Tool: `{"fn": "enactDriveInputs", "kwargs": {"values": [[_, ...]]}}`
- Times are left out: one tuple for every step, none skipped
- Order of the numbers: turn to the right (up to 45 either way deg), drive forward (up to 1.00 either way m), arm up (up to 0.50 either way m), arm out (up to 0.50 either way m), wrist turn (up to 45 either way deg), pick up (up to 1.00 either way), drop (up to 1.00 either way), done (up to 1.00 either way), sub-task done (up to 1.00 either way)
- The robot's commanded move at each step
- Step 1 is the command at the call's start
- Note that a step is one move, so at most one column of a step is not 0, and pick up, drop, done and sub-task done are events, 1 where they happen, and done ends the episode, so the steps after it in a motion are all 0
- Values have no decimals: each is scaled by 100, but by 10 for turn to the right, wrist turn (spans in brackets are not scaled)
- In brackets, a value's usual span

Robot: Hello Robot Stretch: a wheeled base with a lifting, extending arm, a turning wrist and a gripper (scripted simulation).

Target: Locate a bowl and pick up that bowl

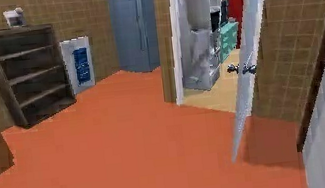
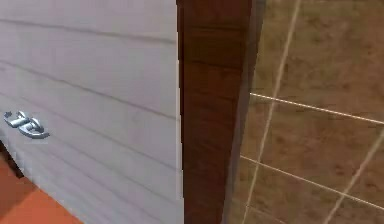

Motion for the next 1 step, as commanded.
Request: {"fn": "enactDriveInputs", "kwargs": {"values": [[-450,0,0,0,0,0,0,0,0]]}}
